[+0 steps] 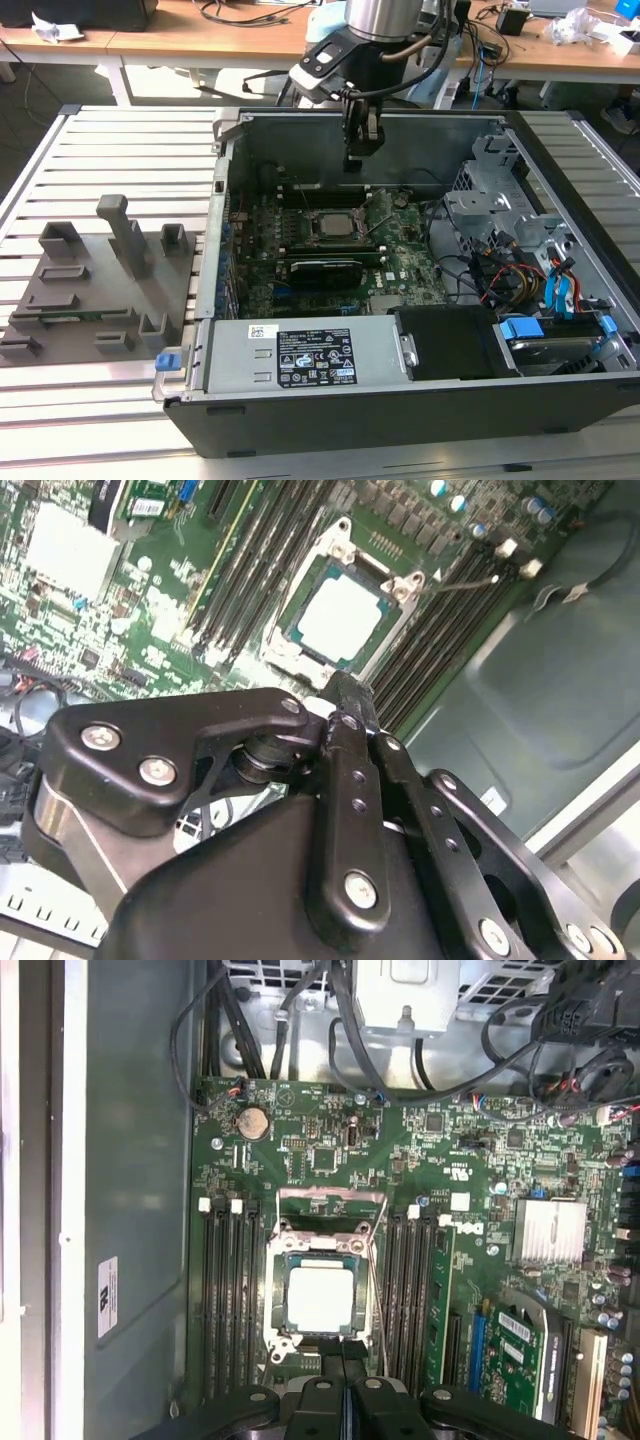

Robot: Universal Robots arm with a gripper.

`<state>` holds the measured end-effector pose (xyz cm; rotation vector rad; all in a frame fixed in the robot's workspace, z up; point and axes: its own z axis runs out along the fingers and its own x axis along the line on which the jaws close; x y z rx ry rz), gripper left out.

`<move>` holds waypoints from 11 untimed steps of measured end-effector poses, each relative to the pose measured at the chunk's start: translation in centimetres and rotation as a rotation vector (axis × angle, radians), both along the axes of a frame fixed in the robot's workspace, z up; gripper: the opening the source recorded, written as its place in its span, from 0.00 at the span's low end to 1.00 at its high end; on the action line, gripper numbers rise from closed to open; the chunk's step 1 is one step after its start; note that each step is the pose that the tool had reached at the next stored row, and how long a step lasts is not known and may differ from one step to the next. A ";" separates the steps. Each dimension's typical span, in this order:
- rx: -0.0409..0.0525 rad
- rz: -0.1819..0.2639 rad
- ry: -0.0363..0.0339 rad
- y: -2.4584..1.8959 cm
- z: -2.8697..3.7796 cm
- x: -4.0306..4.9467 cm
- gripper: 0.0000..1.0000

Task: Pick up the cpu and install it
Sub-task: 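Close the cpu cover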

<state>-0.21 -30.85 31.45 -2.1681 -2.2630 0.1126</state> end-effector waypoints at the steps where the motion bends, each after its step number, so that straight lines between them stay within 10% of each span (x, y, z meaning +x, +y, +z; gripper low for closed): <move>1: 0.0000 0.000 0.0001 0.00 0.00 0.28 0.11; 8: -0.0005 0.000 0.0010 0.00 -0.27 4.42 0.11; 11: -0.0003 0.000 0.0056 0.15 -1.63 7.31 0.11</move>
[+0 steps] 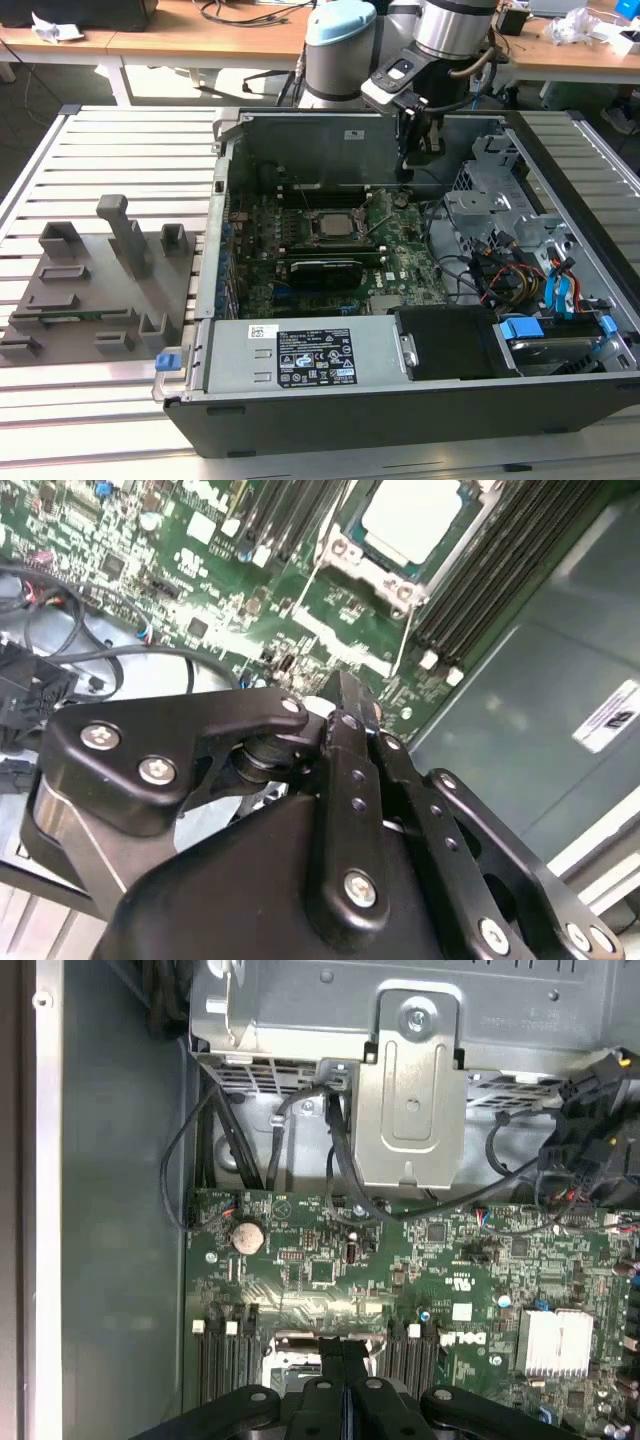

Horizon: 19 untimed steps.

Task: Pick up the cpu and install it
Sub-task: 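Close the cpu cover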

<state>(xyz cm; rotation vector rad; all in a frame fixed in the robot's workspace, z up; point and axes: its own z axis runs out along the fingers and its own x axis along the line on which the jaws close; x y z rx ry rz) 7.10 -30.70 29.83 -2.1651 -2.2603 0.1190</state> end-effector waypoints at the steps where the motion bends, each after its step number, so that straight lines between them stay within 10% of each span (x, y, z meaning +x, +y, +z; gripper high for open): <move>1: 0.0001 0.000 0.0003 0.03 -0.35 0.34 0.11; 12: -0.0001 0.000 0.0004 0.07 -3.73 0.99 0.11; 19: -0.0002 0.000 0.0003 0.07 -4.90 -0.43 0.11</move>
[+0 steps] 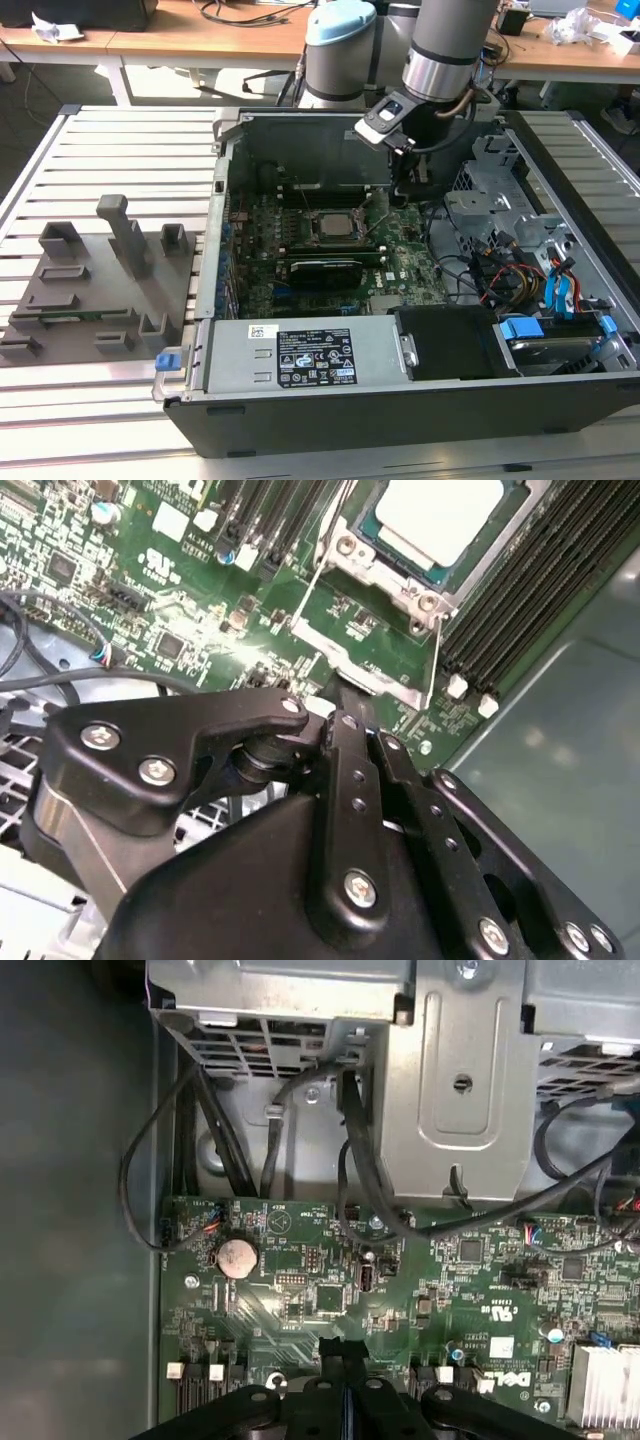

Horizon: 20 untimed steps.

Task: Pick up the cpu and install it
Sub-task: 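Close the cpu cover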

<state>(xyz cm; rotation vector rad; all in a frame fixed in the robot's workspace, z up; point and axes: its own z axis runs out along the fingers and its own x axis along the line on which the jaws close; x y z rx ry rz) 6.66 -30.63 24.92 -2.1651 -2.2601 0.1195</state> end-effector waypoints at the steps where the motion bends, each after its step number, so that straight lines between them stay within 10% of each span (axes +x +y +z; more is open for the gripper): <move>1: 0.0000 0.000 0.0000 0.00 0.00 -0.18 0.11; 20: 0.0001 0.000 -0.0001 0.00 -0.04 -2.82 0.11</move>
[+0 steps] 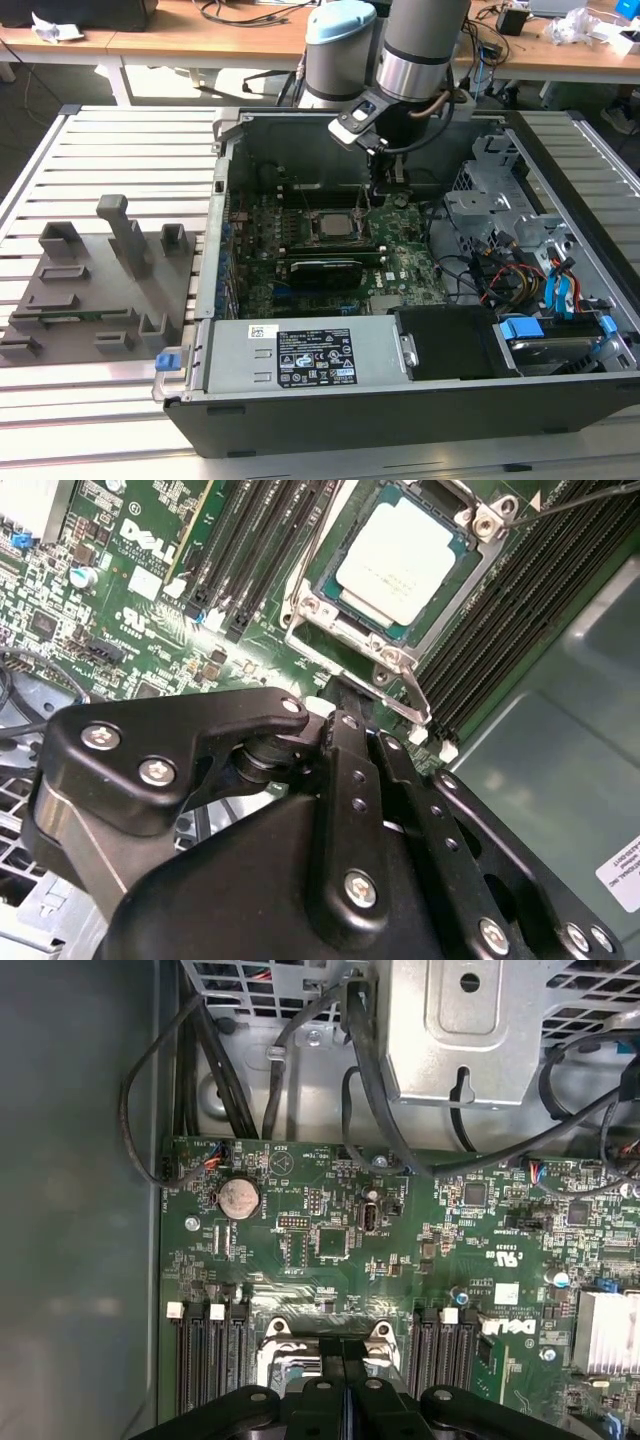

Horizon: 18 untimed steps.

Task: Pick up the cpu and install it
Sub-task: 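Close the cpu cover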

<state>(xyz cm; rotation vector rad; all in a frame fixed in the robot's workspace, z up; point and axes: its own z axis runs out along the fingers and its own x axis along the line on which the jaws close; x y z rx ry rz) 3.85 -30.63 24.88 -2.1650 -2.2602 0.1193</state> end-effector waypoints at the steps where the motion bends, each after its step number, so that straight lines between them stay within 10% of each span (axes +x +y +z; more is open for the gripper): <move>1: 0.0000 0.000 0.0000 0.00 -0.01 -0.09 0.11; 15: -0.0001 0.000 0.0000 0.00 -0.94 -1.58 0.11; 18: 0.0000 0.000 0.0000 0.00 -1.80 -3.57 0.11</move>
